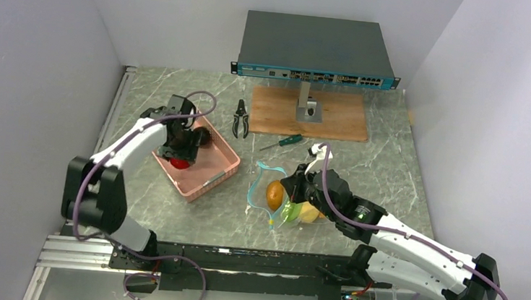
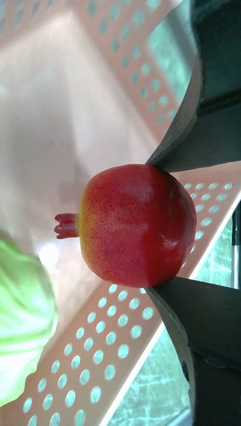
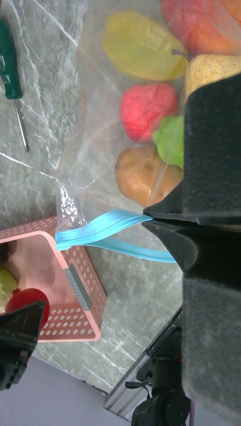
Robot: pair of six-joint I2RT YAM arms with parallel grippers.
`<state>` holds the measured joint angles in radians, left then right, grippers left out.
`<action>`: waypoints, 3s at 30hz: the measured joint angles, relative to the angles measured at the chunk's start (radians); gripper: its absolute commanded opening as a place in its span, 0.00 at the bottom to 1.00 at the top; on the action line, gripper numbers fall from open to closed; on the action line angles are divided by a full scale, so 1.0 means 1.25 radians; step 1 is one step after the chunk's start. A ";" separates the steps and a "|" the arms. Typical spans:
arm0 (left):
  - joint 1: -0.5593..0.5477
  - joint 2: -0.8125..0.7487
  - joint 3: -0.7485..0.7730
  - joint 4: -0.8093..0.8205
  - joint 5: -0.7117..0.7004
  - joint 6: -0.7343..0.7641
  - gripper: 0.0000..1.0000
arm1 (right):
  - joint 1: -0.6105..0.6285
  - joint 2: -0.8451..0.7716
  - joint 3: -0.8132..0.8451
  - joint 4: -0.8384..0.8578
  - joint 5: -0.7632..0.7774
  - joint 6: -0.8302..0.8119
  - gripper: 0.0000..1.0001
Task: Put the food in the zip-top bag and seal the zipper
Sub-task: Pick up the fake fruit from the bin, then place the fake fruit in the zipper food storage bag, then pick up the fake fruit from the bin.
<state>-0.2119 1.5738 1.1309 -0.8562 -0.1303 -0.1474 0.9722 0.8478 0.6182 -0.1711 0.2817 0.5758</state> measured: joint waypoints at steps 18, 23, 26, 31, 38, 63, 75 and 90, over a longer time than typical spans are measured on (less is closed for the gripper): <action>-0.291 -0.509 -0.404 0.477 0.523 -0.347 0.54 | 0.000 -0.014 -0.003 -0.003 -0.004 0.023 0.00; -0.401 -0.452 -0.404 0.561 0.524 -0.416 0.54 | 0.000 0.002 -0.003 0.010 -0.024 0.026 0.00; -0.442 -0.378 -0.359 0.565 0.506 -0.422 0.55 | 0.000 0.002 -0.003 0.013 -0.030 0.028 0.00; -0.468 -0.313 -0.304 0.569 0.487 -0.421 0.59 | 0.000 -0.003 -0.003 0.012 -0.037 0.029 0.00; -0.483 -0.229 -0.270 0.602 0.483 -0.428 0.73 | 0.000 -0.032 -0.011 0.012 -0.045 0.039 0.00; -0.511 -0.280 -0.257 0.576 0.419 -0.429 1.00 | 0.000 -0.016 -0.012 0.012 -0.042 0.027 0.00; -0.509 -0.393 -0.258 0.493 0.305 -0.391 1.00 | 0.000 0.009 -0.010 0.012 -0.042 0.023 0.00; -0.396 -0.619 -0.308 0.291 -0.090 -0.436 1.00 | 0.000 -0.007 -0.002 0.004 -0.034 0.012 0.00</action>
<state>-0.7074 0.8001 0.7464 -0.4923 -0.2428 -0.6926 0.9722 0.8391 0.6159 -0.1661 0.2398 0.5907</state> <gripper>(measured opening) 0.996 0.010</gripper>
